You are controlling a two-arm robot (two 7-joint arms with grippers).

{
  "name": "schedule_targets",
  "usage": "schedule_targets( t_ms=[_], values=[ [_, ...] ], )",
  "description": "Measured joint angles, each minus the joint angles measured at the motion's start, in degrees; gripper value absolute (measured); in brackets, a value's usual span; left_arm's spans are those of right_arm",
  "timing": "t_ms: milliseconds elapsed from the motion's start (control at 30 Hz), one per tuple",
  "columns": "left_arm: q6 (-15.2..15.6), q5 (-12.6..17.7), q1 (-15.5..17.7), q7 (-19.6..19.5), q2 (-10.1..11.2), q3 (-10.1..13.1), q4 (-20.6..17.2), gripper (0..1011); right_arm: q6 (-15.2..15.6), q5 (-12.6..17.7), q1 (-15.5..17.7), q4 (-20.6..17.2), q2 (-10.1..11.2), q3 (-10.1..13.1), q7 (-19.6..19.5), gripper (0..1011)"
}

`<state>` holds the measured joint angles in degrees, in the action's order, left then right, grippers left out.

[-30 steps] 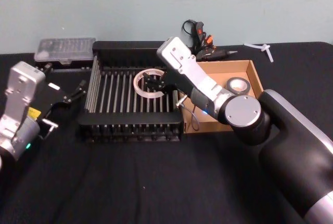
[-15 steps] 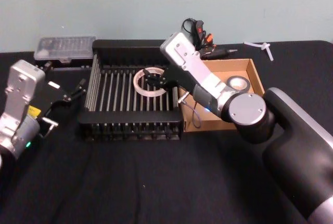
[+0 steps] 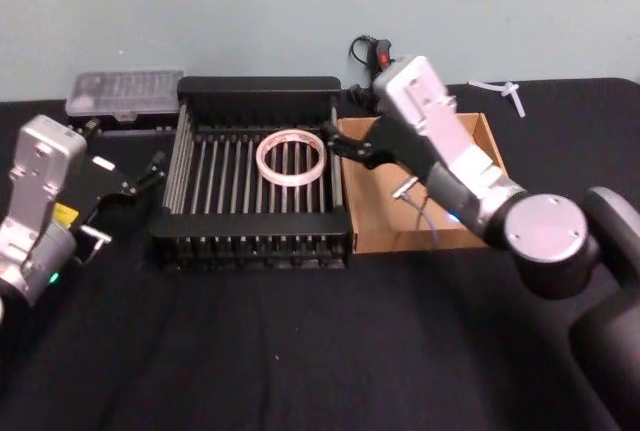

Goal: Pick up the white tape and place it into the black box , Pick up the silver tape and place it into the brown box.

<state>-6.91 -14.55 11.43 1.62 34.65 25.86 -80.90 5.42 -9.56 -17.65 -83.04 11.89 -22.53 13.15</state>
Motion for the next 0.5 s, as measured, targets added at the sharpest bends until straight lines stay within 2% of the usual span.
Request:
schedule_targets(
  t_ms=[233,500],
  values=[
    [0.00,0.00,0.00,0.00,0.00,0.00,0.00,1001,1.49,0.13,4.92,-5.61,1.99,4.15,-1.49,1002],
    [0.00,0.00,0.00,0.00,0.00,0.00,0.00,1001,2.59,-0.81,8.29,-7.16,2.89,7.48,-2.97,1002]
  ],
)
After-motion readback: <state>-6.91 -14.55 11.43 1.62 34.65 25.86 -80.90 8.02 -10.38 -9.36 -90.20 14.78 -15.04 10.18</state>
